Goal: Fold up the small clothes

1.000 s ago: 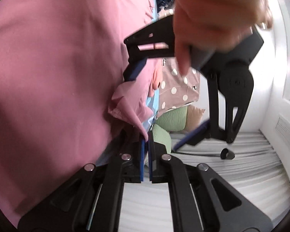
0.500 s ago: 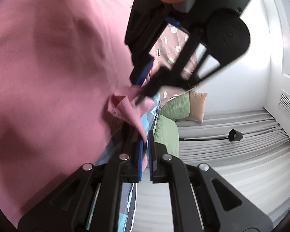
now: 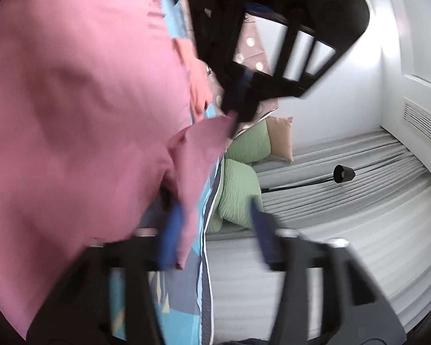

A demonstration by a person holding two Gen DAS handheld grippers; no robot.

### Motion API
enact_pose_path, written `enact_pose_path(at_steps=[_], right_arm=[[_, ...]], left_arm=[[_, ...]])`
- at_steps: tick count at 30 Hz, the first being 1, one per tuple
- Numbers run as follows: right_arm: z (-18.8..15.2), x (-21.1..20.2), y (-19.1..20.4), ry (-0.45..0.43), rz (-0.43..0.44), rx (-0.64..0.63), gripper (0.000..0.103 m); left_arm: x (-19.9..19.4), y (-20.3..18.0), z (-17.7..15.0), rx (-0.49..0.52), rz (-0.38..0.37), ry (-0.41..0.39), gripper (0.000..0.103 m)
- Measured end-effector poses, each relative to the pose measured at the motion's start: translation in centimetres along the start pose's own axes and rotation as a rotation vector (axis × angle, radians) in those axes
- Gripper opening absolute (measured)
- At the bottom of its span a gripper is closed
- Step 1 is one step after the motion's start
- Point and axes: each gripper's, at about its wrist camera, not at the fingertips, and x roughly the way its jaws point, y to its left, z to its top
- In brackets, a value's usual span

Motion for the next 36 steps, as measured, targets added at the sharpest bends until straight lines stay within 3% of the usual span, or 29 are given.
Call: enact_pose_path(at_steps=[5,11,13,16,24,36], right_arm=[[3.4,0.5,-1.0,0.000,0.000,0.107,0.044],[7.2,1.3,-1.8,0.013,-0.106,0.194,0.041],[8.3,-0.2,-0.5,0.018,-0.176,0.211,0.018],[8.9,0.4,-1.4,0.039,-0.177,0.267,0.003],[11.7,-3.9,-2.2,-0.053,-0.194,0.349,0.003],[18.8,-10.2,-1.4,-0.205,-0.165,0.330,0.003]], left_arm=[[-2.6,-2.3,0.7,0.032,-0.030,-0.035,0.001],[-5.7,-3.0,0.4,0.016,-0.103,-0.067,0.001],[-7.0,-2.9,0.2,0.010,-0.126,-0.077,0.001],[-8.9,-2.6,0.1,0.009,-0.136,-0.095,0.001],[-14.5,-0.8,0.4,-0.009,-0.141,-0.189,0.001],[-23.2,4.3,-1.8,-0.053,-0.132,-0.335,0.001]])
